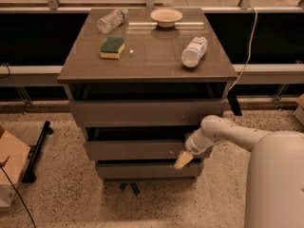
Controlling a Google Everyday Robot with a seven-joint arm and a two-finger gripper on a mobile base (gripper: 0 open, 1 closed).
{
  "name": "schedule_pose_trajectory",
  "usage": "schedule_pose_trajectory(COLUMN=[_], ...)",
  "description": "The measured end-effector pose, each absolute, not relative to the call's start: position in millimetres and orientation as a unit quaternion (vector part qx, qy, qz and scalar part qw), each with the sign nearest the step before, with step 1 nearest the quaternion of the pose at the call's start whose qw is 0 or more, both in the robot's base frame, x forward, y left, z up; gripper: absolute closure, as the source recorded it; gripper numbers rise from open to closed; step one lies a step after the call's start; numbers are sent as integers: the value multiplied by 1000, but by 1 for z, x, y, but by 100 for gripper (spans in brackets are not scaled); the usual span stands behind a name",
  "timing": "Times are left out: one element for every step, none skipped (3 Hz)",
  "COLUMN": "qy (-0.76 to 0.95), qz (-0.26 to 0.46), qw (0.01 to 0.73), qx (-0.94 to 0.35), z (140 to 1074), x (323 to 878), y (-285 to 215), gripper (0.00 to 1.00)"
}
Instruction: Open middle drawer
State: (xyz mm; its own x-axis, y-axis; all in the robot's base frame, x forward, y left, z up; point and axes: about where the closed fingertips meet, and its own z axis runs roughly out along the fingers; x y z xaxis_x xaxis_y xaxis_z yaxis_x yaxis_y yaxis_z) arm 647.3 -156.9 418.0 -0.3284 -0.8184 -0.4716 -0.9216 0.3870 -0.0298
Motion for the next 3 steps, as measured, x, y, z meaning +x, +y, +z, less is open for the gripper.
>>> schedule_pose_trajectory(qy=[779, 778, 778], qz=[117, 117, 117], qw=[183, 182, 182], qx=[-588, -590, -590], z=[409, 410, 412], x=[644, 644, 644], y=[-155, -155, -155], gripper=[38, 69, 94])
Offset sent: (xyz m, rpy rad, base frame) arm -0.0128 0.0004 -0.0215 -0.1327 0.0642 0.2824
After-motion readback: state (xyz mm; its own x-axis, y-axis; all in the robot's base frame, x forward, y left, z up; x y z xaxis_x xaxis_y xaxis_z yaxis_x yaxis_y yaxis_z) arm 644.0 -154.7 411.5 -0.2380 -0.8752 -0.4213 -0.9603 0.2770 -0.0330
